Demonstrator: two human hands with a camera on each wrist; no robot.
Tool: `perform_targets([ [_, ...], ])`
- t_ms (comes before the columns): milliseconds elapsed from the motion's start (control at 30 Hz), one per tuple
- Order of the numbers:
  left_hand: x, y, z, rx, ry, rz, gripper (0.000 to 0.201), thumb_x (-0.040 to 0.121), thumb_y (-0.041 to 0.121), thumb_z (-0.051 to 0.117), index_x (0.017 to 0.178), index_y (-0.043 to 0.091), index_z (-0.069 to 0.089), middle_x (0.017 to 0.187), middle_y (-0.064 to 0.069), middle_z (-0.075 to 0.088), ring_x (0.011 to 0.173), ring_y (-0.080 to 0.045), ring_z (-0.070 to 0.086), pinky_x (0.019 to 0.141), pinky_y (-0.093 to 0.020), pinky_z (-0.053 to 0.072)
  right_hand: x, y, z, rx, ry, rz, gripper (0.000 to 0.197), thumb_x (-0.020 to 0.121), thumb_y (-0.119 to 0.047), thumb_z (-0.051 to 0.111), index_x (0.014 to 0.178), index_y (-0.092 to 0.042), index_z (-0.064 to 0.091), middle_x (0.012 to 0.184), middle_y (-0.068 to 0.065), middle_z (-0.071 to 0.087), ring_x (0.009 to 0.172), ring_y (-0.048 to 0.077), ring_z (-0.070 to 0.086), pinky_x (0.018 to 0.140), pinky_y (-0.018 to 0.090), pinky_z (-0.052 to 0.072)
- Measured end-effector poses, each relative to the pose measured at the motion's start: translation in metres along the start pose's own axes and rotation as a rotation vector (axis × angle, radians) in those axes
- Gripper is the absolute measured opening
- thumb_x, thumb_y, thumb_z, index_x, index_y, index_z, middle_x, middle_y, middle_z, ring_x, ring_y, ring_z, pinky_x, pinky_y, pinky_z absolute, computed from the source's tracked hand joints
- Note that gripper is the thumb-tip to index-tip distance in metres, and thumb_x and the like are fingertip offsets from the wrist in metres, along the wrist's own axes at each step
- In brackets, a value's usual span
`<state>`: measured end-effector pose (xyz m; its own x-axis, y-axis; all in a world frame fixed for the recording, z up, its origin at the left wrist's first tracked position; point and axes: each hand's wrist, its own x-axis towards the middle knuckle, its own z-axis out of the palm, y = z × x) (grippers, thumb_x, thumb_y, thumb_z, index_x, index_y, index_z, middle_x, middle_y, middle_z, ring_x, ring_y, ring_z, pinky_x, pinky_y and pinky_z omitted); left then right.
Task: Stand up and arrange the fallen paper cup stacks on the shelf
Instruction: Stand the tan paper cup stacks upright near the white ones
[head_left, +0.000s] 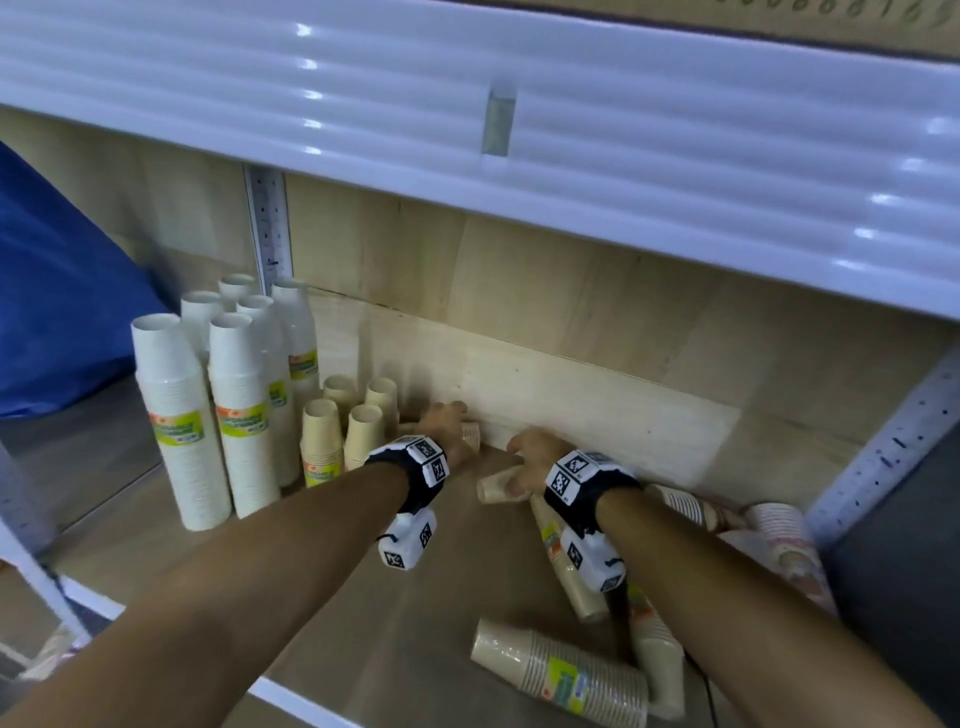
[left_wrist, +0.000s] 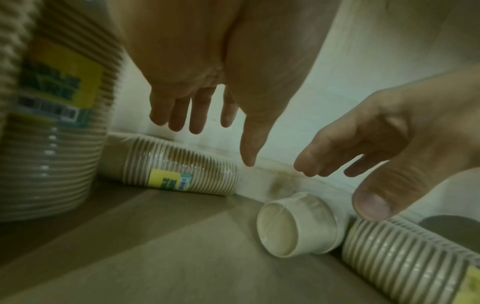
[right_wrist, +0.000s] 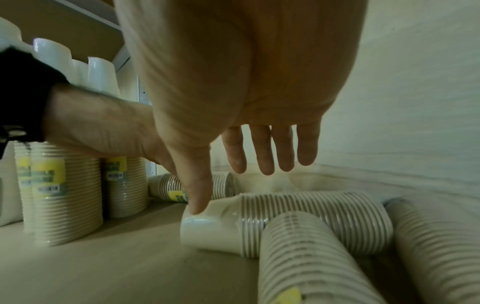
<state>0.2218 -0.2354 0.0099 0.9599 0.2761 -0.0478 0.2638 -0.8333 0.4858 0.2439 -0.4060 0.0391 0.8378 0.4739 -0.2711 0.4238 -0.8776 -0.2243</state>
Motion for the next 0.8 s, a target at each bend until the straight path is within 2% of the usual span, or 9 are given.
perform_targets([
  [67,0.006,-0.001,0.005,0.019,0.026,-0.021,0.060,0.075,0.029,0.077,0.127,0.019,0.049,0.125,-0.009,0.056,0.114,-0.030,0.055,0.094,-0.040,0.050,0.002,0.002,0.004,-0.027,0.007,-0.012,0.077,0.069,-0.039,0.080,0.135,-0.010,0.055,0.131,0.012,0.058,0.115,0.030,0.058,0.096,0.039,0.050],
  [167,0.012,-0.006,0.012,0.052,0.065,-0.046,0.056,0.073,0.034,0.077,0.122,0.023,0.053,0.120,-0.007,0.059,0.114,-0.030,0.054,0.095,-0.040,0.047,0.004,0.007,0.011,-0.086,0.004,-0.028,0.072,0.069,-0.034,0.084,0.131,-0.009,0.058,0.125,0.011,0.061,0.110,0.030,0.061,0.092,0.041,0.053],
  [233,0.016,-0.009,0.017,0.080,0.083,-0.059,0.057,0.072,0.035,0.077,0.123,0.026,0.054,0.123,-0.007,0.058,0.116,-0.031,0.052,0.098,-0.041,0.045,0.007,0.010,0.016,-0.103,-0.006,-0.054,0.063,0.070,-0.032,0.084,0.124,-0.008,0.062,0.120,0.011,0.064,0.105,0.030,0.063,0.089,0.041,0.054],
  [300,0.020,-0.012,0.020,0.098,0.083,-0.061,0.056,0.075,0.032,0.075,0.126,0.022,0.053,0.127,-0.010,0.055,0.119,-0.034,0.049,0.101,-0.042,0.043,0.008,0.013,0.019,-0.123,0.004,-0.066,0.056,0.069,-0.032,0.084,0.116,-0.010,0.064,0.113,0.010,0.067,0.099,0.029,0.065,0.084,0.040,0.056],
  [400,0.022,-0.017,0.025,0.163,0.091,-0.067,0.052,0.080,0.028,0.069,0.128,0.018,0.052,0.129,-0.011,0.050,0.122,-0.035,0.045,0.100,-0.043,0.041,0.012,0.016,0.023,-0.143,0.018,-0.064,0.053,0.069,-0.030,0.084,0.115,-0.013,0.065,0.111,0.008,0.067,0.098,0.028,0.066,0.083,0.039,0.056],
  [567,0.023,-0.022,0.030,0.266,0.104,-0.010,0.039,0.084,0.025,0.063,0.122,0.021,0.057,0.129,-0.007,0.052,0.121,-0.033,0.044,0.099,-0.045,0.044,0.018,0.015,0.025,-0.197,0.053,-0.076,0.046,0.067,-0.027,0.083,0.109,-0.016,0.068,0.106,0.006,0.066,0.096,0.029,0.066,0.078,0.035,0.056],
  [700,0.026,-0.026,0.029,0.334,0.086,0.029,0.044,0.084,0.015,0.057,0.128,0.017,0.052,0.136,-0.008,0.047,0.124,-0.034,0.040,0.105,-0.044,0.038,0.021,0.017,0.028,-0.239,0.091,-0.082,0.037,0.065,-0.022,0.080,0.100,-0.023,0.071,0.095,0.003,0.070,0.086,0.026,0.068,0.072,0.039,0.059],
  [800,0.028,-0.028,0.031,0.382,0.086,0.040,0.047,0.083,0.015,0.061,0.129,0.018,0.051,0.137,-0.007,0.046,0.126,-0.033,0.040,0.107,-0.044,0.035,0.021,0.019,0.028,-0.246,0.093,-0.095,0.036,0.064,-0.021,0.080,0.099,-0.023,0.071,0.095,0.003,0.069,0.087,0.025,0.067,0.072,0.038,0.058],
])
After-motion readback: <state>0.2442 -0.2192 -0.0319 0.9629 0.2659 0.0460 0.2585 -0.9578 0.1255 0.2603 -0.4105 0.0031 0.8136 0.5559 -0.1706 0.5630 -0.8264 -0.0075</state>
